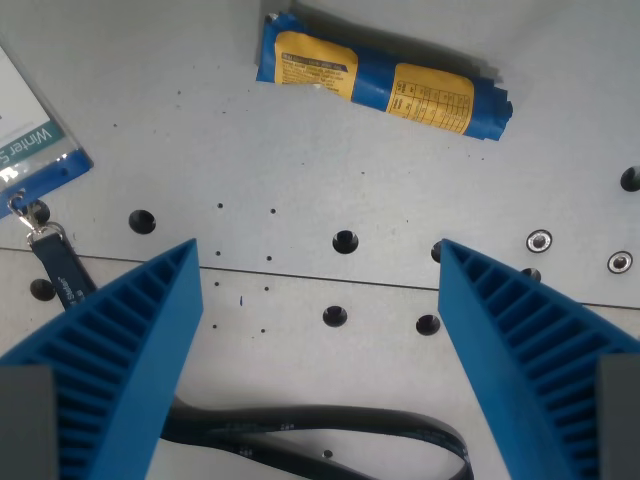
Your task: Move in base negative y
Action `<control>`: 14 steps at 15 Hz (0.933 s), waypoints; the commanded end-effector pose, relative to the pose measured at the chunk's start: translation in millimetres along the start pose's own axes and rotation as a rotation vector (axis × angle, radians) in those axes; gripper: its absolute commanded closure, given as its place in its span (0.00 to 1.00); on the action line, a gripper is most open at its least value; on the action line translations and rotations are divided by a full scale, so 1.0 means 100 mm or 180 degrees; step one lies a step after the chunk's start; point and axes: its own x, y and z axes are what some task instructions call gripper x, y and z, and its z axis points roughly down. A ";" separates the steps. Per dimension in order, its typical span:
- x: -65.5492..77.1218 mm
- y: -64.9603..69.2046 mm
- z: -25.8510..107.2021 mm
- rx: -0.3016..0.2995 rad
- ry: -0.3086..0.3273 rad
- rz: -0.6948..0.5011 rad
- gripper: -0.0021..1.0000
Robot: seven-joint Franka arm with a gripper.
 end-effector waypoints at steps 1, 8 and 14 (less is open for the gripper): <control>-0.01 0.05 -0.02 -0.0004 0.0019 -0.0001 0.00; -0.10 0.40 -0.02 -0.0004 0.0019 -0.0001 0.00; -0.17 0.70 -0.02 -0.0004 0.0019 -0.0001 0.00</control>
